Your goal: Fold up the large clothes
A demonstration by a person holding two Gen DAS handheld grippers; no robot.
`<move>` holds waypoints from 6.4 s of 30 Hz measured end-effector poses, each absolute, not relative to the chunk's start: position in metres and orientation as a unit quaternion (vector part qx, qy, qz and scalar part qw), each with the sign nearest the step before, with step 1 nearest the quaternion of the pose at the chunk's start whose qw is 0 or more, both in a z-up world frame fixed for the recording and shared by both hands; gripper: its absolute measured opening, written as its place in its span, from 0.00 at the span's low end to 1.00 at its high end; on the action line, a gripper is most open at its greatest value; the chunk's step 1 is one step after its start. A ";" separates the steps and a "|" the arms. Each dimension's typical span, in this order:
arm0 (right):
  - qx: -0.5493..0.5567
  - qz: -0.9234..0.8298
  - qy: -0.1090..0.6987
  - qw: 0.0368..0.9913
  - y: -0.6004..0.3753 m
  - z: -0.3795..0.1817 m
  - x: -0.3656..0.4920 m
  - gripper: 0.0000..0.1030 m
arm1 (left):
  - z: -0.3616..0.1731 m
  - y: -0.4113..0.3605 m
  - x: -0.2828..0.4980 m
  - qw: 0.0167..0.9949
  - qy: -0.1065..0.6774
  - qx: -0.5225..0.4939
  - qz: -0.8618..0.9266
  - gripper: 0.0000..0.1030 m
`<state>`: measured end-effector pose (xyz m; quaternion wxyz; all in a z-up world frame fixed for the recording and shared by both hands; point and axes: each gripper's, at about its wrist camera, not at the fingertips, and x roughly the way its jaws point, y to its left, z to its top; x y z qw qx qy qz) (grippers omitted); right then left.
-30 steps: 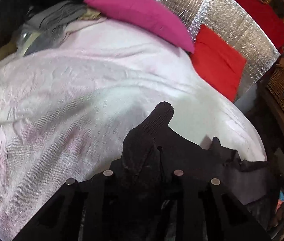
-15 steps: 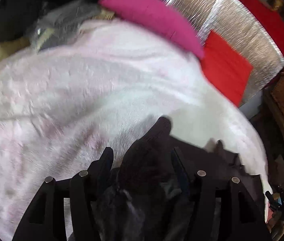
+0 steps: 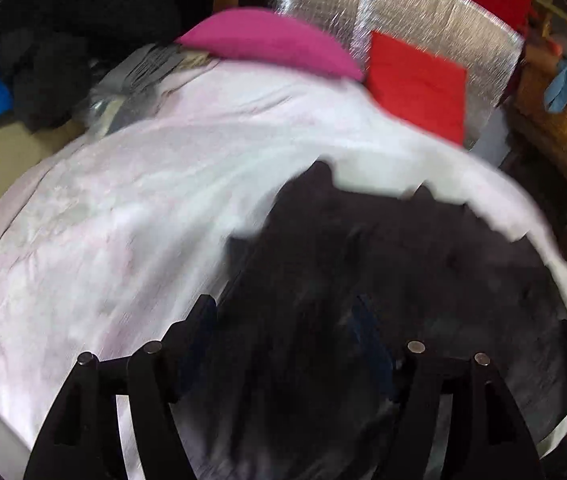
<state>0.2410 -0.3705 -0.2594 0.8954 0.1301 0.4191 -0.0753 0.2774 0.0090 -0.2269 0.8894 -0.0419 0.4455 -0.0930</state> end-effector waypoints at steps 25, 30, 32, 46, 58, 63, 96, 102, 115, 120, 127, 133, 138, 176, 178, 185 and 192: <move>0.286 -0.057 0.355 0.888 -0.456 -0.249 0.160 0.59 | -0.249 0.092 0.275 0.850 0.486 -0.189 -0.080 0.76; 0.220 -0.083 0.451 0.861 -0.430 -0.284 0.190 0.58 | -0.268 0.084 0.284 0.834 0.520 -0.170 -0.067 0.77; 0.222 -0.076 0.438 0.867 -0.429 -0.277 0.185 0.58 | -0.259 0.088 0.278 0.845 0.503 -0.171 -0.064 0.76; 0.403 0.158 0.385 0.815 -0.381 -0.276 0.097 0.71 | -0.247 0.051 0.182 0.833 0.439 -0.228 -0.250 0.78; 0.589 0.001 0.336 0.735 -0.446 -0.336 0.083 0.71 | -0.309 0.074 0.216 0.769 0.460 -0.422 -0.136 0.80; 0.651 -0.007 0.329 0.684 -0.463 -0.368 0.094 0.72 | -0.323 0.063 0.235 0.763 0.452 -0.444 -0.127 0.79; 0.450 -0.037 0.396 0.800 -0.564 -0.295 0.217 0.88 | -0.292 0.036 0.397 0.748 0.546 -0.323 -0.194 0.82; 0.483 0.042 0.437 0.758 -0.557 -0.338 0.258 0.87 | -0.303 0.010 0.408 0.718 0.574 -0.308 -0.244 0.82; 0.372 0.053 0.484 0.790 -0.499 -0.336 0.285 0.87 | -0.316 -0.007 0.407 0.713 0.571 -0.297 -0.279 0.90; 0.355 0.031 0.486 0.798 -0.486 -0.336 0.293 0.90 | -0.314 -0.023 0.407 0.725 0.561 -0.290 -0.276 0.92; 0.342 -0.005 0.485 0.805 -0.472 -0.321 0.297 0.47 | -0.312 -0.023 0.410 0.735 0.555 -0.298 -0.249 0.40; 0.312 -0.036 0.470 0.825 -0.465 -0.305 0.301 0.34 | -0.289 -0.021 0.408 0.762 0.517 -0.290 -0.260 0.24; 0.309 -0.033 0.429 0.848 -0.457 -0.280 0.309 0.29 | -0.255 -0.022 0.406 0.798 0.470 -0.264 -0.269 0.22; 0.369 -0.084 0.392 0.839 -0.509 -0.289 0.258 0.38 | -0.265 0.015 0.399 0.831 0.512 -0.187 -0.111 0.71; 0.366 -0.080 0.367 0.852 -0.509 -0.273 0.259 0.66 | -0.254 0.019 0.400 0.837 0.495 -0.199 -0.125 0.73; 0.380 -0.094 0.406 0.826 -0.518 -0.302 0.301 0.58 | -0.282 0.017 0.424 0.789 0.544 -0.253 -0.131 0.79; 0.355 -0.115 0.433 0.821 -0.505 -0.312 0.311 0.51 | -0.285 0.016 0.429 0.801 0.543 -0.225 -0.115 0.76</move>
